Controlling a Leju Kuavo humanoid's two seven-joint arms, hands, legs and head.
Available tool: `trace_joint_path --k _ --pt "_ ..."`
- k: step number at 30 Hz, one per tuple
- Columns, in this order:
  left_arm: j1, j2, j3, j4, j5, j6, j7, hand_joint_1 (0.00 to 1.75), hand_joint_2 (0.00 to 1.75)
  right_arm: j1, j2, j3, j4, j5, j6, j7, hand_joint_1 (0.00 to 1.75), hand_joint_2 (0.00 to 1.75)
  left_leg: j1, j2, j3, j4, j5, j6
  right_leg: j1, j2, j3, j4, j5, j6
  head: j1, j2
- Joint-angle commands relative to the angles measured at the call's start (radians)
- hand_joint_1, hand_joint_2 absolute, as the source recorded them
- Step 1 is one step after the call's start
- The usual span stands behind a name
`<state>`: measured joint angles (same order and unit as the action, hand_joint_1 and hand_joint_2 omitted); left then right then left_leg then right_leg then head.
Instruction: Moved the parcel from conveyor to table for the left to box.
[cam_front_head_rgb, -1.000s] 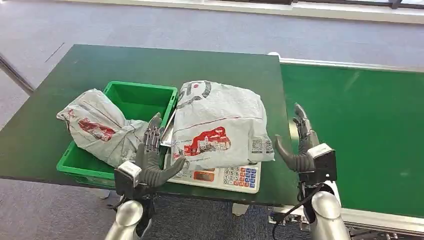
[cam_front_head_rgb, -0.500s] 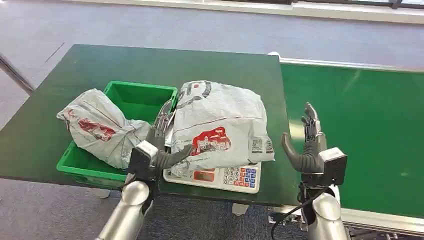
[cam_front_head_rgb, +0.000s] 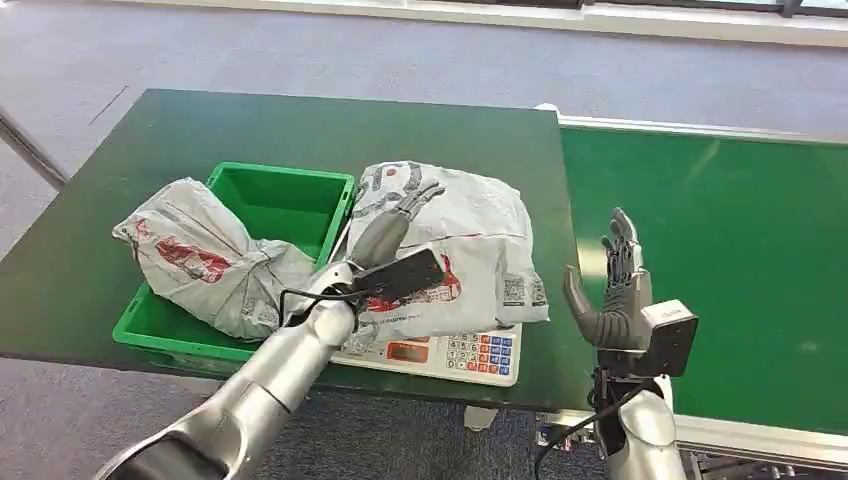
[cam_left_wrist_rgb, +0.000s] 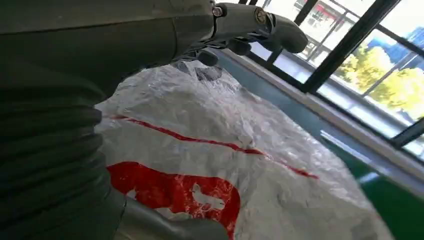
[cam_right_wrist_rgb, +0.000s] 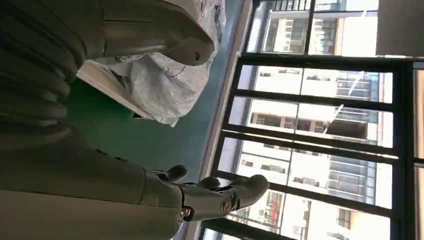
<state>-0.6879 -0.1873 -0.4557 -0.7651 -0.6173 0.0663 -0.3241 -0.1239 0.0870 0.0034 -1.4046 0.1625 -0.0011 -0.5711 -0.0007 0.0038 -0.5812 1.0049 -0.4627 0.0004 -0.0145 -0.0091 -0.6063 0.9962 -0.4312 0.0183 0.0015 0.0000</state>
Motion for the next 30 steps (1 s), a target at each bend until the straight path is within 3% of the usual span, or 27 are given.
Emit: trace_joint_path --k 1,2,4,6,7,8,12,13,19,30 --pt "-0.227 -0.108 -0.313 0.384 -0.218 -0.106 0.148 0.00 1.75 -0.018 0.029 -0.019 0.043 0.023 0.026 0.013 0.00 1.75 0.002 -0.005 0.000 0.000 0.001 -0.001 0.001 -0.005 0.003 -0.001 -0.001 -0.001 0.000 0.000" --pt "-0.227 -0.127 -0.352 0.413 -0.252 -0.195 0.153 0.00 1.75 -0.027 0.031 -0.019 0.063 0.031 0.032 0.008 0.00 1.75 0.001 -0.004 0.001 0.000 0.000 0.000 0.001 -0.003 0.003 -0.001 0.000 -0.001 0.000 0.000" --pt "-0.209 -0.152 -0.378 0.442 -0.280 -0.239 0.190 0.00 1.75 -0.034 0.035 -0.021 0.083 0.036 0.033 0.005 0.00 1.75 0.000 -0.002 0.002 -0.001 0.000 0.000 0.000 -0.001 0.003 -0.001 0.000 -0.001 0.000 0.000" --pt "-0.181 -0.162 -0.421 0.446 -0.323 -0.223 0.306 0.00 1.75 -0.031 0.040 -0.028 0.089 0.043 0.028 0.003 0.00 1.75 0.000 -0.001 0.002 -0.001 0.000 0.000 0.000 0.000 0.003 -0.002 0.000 0.000 0.000 0.000" --pt "-0.176 -0.162 -0.422 0.445 -0.323 -0.222 0.306 0.00 1.75 -0.030 0.040 -0.028 0.089 0.043 0.028 0.003 0.00 1.75 0.001 -0.001 0.004 -0.003 0.000 -0.001 0.001 0.000 0.006 -0.004 0.000 -0.001 0.000 0.000" --pt "-0.166 -0.162 -0.445 0.445 -0.337 -0.207 0.397 0.00 1.75 -0.023 0.049 -0.034 0.078 0.048 0.027 0.004 0.00 1.75 0.001 0.000 0.003 -0.002 0.000 -0.001 0.001 0.000 0.004 -0.003 0.000 -0.001 0.000 0.000" --pt "-0.159 -0.162 -0.423 0.447 -0.326 -0.149 0.442 0.00 1.75 -0.030 0.051 -0.033 0.069 0.054 0.026 0.015 0.00 1.75 0.001 0.000 0.005 -0.003 0.000 0.000 0.001 0.000 0.006 -0.003 0.000 0.000 0.000 0.000" --pt "-0.158 -0.162 -0.406 0.450 -0.322 -0.114 0.441 1.75 1.75 -0.030 0.051 -0.037 0.063 0.054 0.025 0.023 0.00 1.75 0.001 0.000 0.004 -0.001 -0.001 0.000 0.001 0.001 0.005 -0.002 -0.001 0.000 0.000 0.000" --pt "-0.139 -0.139 -0.299 0.417 -0.271 -0.015 0.357 1.75 1.75 -0.015 0.048 -0.044 0.054 0.051 0.029 0.038 0.00 1.75 0.001 0.002 0.006 -0.002 0.001 0.000 0.000 0.002 0.005 -0.002 0.001 -0.001 0.000 0.000" --pt "-0.126 -0.135 -0.265 0.400 -0.250 0.028 0.329 1.75 1.75 -0.005 0.050 -0.043 0.045 0.051 0.028 0.038 0.00 1.75 0.001 0.002 0.008 -0.004 0.002 0.000 0.001 0.002 0.008 -0.004 0.002 -0.001 0.000 0.000"
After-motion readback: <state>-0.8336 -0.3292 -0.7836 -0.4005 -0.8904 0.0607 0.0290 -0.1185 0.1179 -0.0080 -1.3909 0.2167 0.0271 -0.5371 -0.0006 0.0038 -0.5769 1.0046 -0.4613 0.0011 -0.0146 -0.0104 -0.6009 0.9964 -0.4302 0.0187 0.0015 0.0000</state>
